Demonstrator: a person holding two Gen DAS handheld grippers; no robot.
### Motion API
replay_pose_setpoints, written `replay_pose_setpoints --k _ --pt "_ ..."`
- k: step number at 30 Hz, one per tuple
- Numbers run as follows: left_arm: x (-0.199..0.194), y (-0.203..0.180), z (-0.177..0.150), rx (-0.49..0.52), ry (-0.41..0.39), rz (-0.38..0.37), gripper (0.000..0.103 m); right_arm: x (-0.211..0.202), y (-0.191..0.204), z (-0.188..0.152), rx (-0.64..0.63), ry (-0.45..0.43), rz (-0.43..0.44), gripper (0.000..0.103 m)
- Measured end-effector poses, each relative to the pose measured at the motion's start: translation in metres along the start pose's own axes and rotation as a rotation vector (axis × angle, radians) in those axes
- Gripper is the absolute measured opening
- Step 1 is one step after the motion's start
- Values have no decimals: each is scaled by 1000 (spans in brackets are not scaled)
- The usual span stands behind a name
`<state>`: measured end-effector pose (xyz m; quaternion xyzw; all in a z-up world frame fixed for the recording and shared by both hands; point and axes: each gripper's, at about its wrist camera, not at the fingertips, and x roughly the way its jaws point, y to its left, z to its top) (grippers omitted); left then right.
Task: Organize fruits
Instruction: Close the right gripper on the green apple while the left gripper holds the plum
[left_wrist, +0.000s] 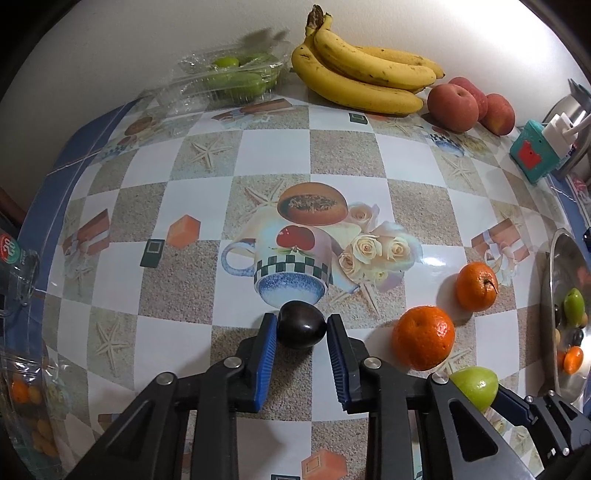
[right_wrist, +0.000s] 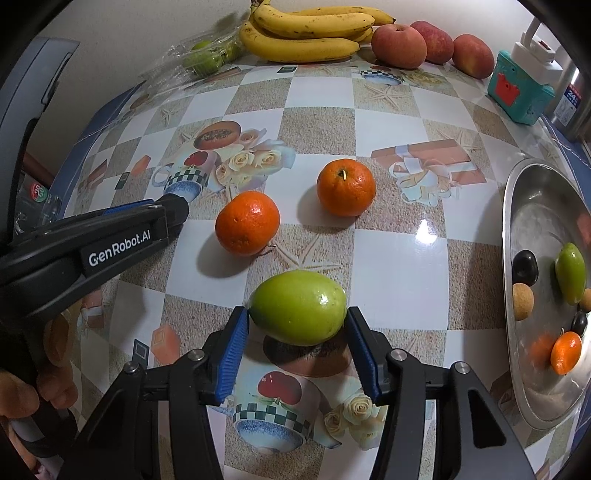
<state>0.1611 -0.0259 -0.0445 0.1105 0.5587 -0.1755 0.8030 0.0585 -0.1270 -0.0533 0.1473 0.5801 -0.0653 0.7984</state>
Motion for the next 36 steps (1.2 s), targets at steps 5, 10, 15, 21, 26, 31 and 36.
replay_pose_setpoints --k 5,10,15,21,26,31,36 --pt "-8 3 2 -12 -13 -4 30 -1 0 0 5 0 8 54" --pt "-17 6 3 -22 -19 2 29 -13 -1 1 10 -29 30 45" --pt "-24 6 3 -26 -20 12 29 -30 -1 5 15 -70 48 29" --pt "-20 7 0 -38 31 32 29 -23 -7 5 34 -50 52 33" --pt "-13 14 -5 -67 74 32 29 -24 -4 7 0 -74 45 53" --pt "-16 21 -7 -92 74 18 30 -16 12 10 -104 -80 8 67" --pt "-18 23 -5 -98 69 13 29 -4 24 10 -219 -78 -71 68"
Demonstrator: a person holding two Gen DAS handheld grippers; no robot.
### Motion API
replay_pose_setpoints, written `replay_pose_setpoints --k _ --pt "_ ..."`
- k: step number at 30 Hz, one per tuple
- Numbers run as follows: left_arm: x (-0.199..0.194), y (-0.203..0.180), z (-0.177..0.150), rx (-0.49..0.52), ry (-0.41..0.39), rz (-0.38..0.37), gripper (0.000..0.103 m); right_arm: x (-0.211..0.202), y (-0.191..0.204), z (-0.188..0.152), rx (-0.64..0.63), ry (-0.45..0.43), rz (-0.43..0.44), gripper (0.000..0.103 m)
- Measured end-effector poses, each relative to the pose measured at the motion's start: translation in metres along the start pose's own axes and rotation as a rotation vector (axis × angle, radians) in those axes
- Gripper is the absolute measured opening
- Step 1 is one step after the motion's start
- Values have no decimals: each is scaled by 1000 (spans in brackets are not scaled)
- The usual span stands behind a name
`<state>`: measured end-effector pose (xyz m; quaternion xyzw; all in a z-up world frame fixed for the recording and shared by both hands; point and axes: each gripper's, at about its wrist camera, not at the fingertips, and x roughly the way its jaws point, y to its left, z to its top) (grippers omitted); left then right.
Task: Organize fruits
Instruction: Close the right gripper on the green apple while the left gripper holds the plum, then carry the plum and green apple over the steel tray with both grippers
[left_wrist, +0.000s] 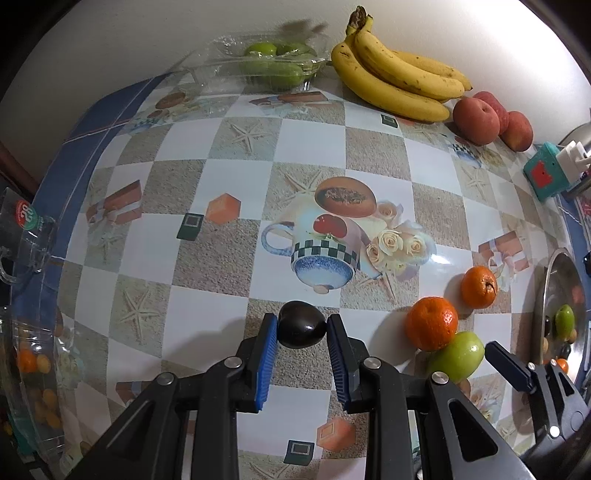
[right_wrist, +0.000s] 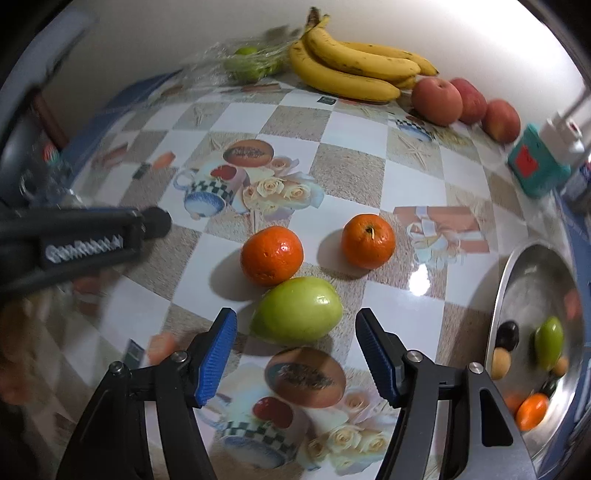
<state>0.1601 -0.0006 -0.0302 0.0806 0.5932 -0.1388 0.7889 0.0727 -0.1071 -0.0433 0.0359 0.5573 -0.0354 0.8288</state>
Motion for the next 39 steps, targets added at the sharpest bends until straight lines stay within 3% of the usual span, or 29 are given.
replay_pose_setpoints --k 11,14,20,30,39 --pt "3 0 0 4 6 -5 30 14 3 5 -38 3 -15 67" --pt "2 0 0 5 4 -6 30 12 6 4 -53 2 -23 57" --pt "-2 -1 0 8 -7 -2 29 12 5 4 -44 3 -22 57" --pt "-11 6 3 -17 -31 11 29 -12 -1 5 18 -25 35 56" --pt "-30 4 5 -21 -74 41 29 -45 -21 8 156 -38 91 56"
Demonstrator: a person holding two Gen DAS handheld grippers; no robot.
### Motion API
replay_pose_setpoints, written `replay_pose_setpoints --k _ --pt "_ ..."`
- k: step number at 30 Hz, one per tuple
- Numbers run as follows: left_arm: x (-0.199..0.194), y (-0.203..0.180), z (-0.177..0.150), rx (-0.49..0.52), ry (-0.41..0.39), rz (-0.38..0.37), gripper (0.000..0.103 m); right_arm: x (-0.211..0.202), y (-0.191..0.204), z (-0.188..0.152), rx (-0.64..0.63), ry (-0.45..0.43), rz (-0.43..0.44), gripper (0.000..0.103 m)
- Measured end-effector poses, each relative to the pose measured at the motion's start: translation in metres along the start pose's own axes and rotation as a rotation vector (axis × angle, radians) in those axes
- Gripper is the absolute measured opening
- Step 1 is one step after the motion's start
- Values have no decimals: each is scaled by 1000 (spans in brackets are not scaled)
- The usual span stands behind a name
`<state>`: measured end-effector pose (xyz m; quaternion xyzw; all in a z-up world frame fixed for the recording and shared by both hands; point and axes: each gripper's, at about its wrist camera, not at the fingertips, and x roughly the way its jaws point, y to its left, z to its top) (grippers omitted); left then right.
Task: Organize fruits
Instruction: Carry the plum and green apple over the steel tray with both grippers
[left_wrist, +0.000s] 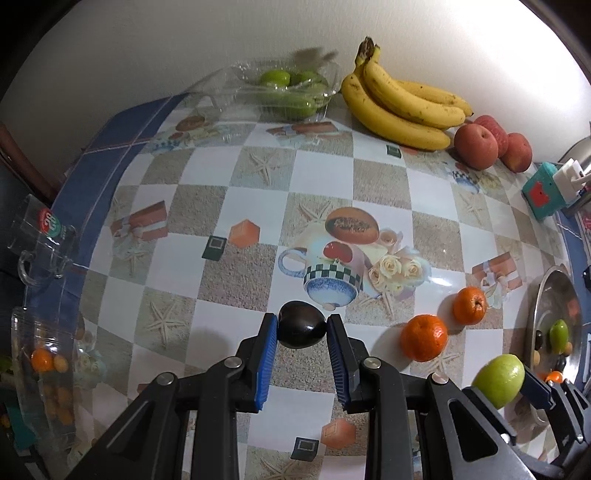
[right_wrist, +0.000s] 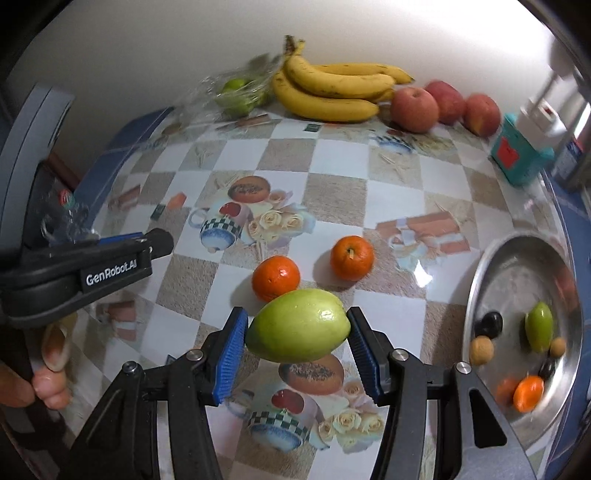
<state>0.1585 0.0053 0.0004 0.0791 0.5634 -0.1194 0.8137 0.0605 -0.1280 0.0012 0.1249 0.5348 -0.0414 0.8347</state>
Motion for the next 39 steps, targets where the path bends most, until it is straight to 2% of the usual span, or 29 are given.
replay_pose_setpoints --k 8,15,24,39 --pt "-6 -12 0 13 -13 36 29 -8 -39 -2 156 25 8 56" --pt "-8 -29 -1 31 -16 46 29 -25 -79 -3 251 -8 -7 56" --pt "-21 -58 -4 69 -41 37 29 -47 -133 -10 381 -49 -39 56" --pt "-37 -132 -17 187 -55 -19 29 -78 -217 -35 546 -95 -102 56"
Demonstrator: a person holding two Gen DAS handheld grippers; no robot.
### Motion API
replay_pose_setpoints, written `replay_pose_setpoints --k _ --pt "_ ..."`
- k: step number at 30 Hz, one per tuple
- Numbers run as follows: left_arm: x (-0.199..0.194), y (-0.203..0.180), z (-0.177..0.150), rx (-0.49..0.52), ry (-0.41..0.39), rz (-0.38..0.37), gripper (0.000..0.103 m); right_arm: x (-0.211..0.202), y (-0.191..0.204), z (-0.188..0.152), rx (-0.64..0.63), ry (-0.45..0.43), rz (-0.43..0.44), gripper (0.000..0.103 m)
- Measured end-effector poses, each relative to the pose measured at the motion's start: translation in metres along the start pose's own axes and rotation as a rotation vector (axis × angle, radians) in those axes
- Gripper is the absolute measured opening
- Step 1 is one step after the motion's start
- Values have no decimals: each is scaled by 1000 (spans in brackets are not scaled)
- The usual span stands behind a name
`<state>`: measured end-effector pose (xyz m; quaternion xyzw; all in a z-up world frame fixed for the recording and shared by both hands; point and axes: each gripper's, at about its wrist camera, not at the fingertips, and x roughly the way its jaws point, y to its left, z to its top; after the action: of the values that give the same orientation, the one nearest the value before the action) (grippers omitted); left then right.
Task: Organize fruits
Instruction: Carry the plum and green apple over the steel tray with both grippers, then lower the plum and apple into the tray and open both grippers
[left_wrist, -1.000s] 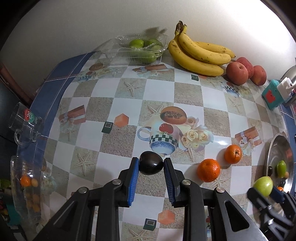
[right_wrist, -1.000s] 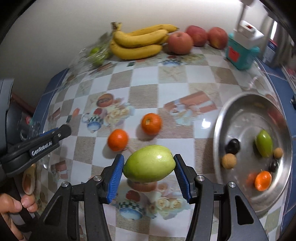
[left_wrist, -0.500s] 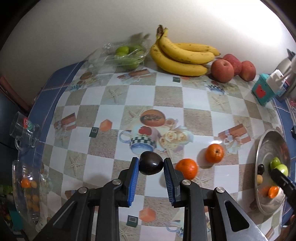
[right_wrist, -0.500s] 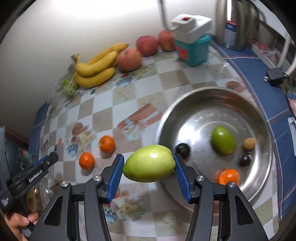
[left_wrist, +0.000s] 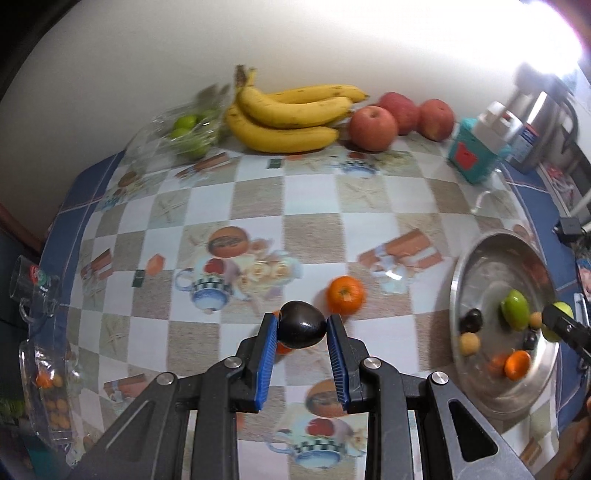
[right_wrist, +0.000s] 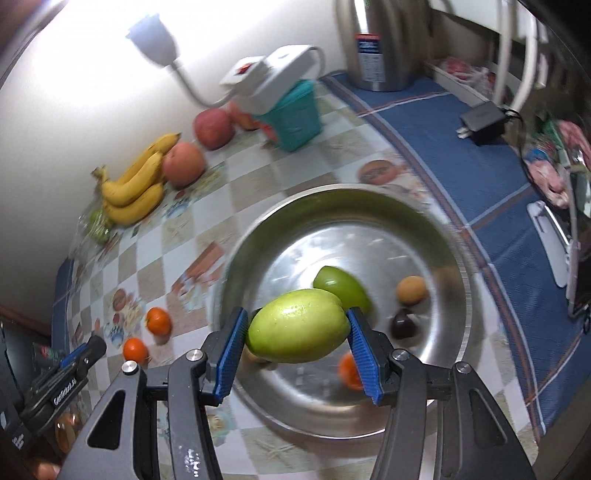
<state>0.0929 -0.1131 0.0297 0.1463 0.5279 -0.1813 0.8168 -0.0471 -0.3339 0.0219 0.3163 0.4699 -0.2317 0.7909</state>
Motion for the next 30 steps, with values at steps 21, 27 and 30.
replay_pose_setpoints --k 21,27,30 --pt "2 -139 -23 295 -13 -147 29 11 -50 12 51 -70 -24 57" --pt "14 -157 -31 327 -8 -169 29 20 -48 12 24 -128 -1 57" --pt "20 -161 -34 322 0 -178 29 23 -47 13 14 -145 -9 57"
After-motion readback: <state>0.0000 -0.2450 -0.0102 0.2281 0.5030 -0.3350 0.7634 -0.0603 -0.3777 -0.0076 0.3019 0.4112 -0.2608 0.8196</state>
